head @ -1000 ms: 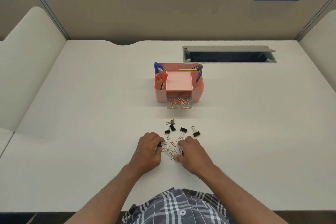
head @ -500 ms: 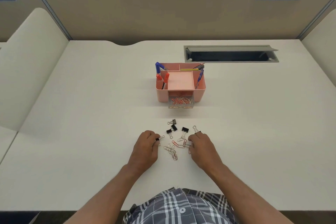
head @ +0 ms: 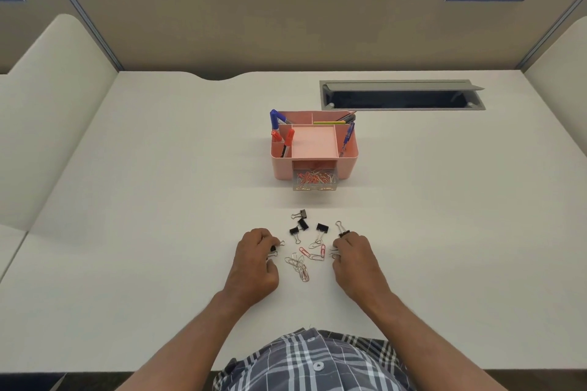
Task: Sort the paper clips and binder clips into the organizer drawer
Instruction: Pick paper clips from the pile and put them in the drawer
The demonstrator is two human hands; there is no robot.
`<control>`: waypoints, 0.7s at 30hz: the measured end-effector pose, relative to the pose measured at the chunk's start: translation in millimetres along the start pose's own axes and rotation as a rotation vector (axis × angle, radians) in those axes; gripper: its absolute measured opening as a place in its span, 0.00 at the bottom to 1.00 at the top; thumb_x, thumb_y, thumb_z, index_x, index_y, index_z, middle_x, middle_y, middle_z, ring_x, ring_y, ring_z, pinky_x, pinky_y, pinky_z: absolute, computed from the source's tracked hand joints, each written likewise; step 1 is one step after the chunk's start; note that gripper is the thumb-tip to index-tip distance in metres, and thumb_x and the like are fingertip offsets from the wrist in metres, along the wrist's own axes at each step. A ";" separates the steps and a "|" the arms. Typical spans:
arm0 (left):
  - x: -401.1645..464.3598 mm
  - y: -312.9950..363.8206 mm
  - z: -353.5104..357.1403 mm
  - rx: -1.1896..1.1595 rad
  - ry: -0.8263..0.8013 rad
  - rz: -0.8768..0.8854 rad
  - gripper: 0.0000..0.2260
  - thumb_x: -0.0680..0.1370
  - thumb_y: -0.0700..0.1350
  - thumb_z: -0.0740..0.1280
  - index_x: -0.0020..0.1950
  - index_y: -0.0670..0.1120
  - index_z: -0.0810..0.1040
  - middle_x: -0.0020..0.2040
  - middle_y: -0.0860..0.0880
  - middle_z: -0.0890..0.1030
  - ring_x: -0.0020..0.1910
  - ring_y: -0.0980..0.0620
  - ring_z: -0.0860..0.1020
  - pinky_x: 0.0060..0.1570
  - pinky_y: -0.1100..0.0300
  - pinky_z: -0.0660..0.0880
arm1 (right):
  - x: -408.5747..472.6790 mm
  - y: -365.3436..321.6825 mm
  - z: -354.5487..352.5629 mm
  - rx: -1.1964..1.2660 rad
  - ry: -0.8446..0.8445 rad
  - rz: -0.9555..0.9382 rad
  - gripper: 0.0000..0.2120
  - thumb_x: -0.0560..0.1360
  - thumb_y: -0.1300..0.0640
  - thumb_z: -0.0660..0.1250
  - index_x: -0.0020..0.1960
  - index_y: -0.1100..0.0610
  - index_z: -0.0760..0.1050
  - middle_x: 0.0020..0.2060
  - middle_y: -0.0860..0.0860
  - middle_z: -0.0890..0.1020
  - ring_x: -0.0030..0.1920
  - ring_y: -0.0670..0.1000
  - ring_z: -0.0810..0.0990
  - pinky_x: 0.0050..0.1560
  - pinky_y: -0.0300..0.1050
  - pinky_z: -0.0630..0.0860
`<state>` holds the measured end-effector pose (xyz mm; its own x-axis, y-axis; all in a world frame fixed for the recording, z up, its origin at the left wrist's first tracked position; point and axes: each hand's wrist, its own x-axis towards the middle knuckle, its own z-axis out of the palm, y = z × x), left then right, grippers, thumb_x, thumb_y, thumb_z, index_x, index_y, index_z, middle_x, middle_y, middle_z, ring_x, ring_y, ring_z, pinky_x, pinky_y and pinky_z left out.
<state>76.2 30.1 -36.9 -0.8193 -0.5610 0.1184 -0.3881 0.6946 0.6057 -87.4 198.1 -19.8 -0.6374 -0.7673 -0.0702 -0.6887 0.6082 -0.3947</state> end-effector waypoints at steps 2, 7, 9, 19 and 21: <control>-0.5 0.3 -0.2 0.021 -0.002 0.001 0.20 0.62 0.35 0.65 0.53 0.45 0.79 0.53 0.51 0.72 0.52 0.51 0.72 0.53 0.58 0.68 | 0.9 2.5 -1.4 -0.016 0.025 0.014 0.09 0.70 0.70 0.64 0.48 0.62 0.77 0.46 0.55 0.76 0.46 0.55 0.73 0.43 0.44 0.72; -2.7 5.2 1.0 0.088 -0.104 0.082 0.22 0.64 0.43 0.70 0.58 0.51 0.80 0.60 0.51 0.72 0.59 0.52 0.69 0.54 0.53 0.62 | 4.0 -1.8 -3.7 -0.038 0.060 -0.008 0.08 0.70 0.69 0.66 0.47 0.61 0.78 0.45 0.54 0.77 0.46 0.55 0.73 0.41 0.44 0.74; -2.0 9.5 1.3 0.134 -0.135 0.104 0.22 0.64 0.45 0.71 0.59 0.52 0.80 0.60 0.51 0.72 0.61 0.52 0.67 0.53 0.53 0.61 | 4.5 -9.0 -0.9 -0.024 0.029 -0.085 0.07 0.71 0.69 0.65 0.47 0.61 0.78 0.43 0.53 0.76 0.45 0.54 0.73 0.39 0.44 0.75; 5.6 18.3 9.8 0.246 -0.139 0.152 0.13 0.72 0.49 0.70 0.56 0.52 0.80 0.51 0.57 0.77 0.55 0.50 0.71 0.48 0.54 0.60 | 2.3 -28.3 14.3 0.030 -0.113 -0.229 0.13 0.75 0.67 0.60 0.55 0.58 0.78 0.48 0.52 0.74 0.50 0.54 0.75 0.46 0.43 0.73; 6.2 18.7 9.7 0.242 -0.130 0.148 0.13 0.72 0.47 0.70 0.56 0.52 0.80 0.49 0.57 0.77 0.53 0.50 0.72 0.47 0.54 0.60 | 5.6 -25.4 4.4 0.103 -0.084 -0.151 0.15 0.77 0.65 0.59 0.59 0.57 0.78 0.51 0.52 0.77 0.52 0.53 0.77 0.50 0.42 0.73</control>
<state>59.7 44.0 -32.4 -0.9154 -0.3945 0.0800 -0.3372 0.8602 0.3826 -72.0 177.5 -14.2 -0.4949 -0.8654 -0.0778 -0.7325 0.4637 -0.4984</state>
